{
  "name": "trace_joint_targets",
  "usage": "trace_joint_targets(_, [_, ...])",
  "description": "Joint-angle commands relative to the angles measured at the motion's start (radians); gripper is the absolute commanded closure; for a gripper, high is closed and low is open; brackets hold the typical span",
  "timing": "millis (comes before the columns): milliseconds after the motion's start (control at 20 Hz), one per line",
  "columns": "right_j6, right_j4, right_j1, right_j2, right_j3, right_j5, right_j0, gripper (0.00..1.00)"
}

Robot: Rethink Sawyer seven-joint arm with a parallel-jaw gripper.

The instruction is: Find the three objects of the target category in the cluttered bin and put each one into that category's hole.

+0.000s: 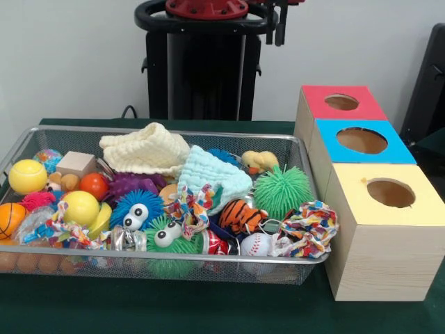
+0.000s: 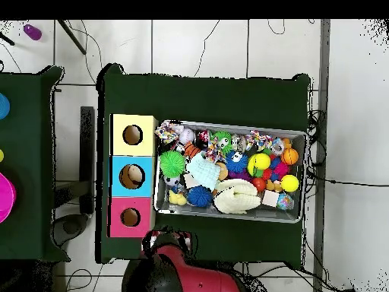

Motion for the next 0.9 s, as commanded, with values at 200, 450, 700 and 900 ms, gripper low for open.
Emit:
trace_joint_targets(200, [0.072, -0.037, 0.04, 0.148, 0.097, -0.054, -0.049, 1.0])
trace_joint_targets(450, [0.078, -0.067, 0.051, 0.129, 0.088, -0.071, -0.03, 1.0])
trace_joint_targets(700, [0.094, -0.086, 0.073, 0.116, 0.075, -0.082, -0.021, 1.0])
trace_joint_targets(900, [0.102, -0.097, 0.064, 0.113, 0.074, -0.076, -0.012, 1.0])
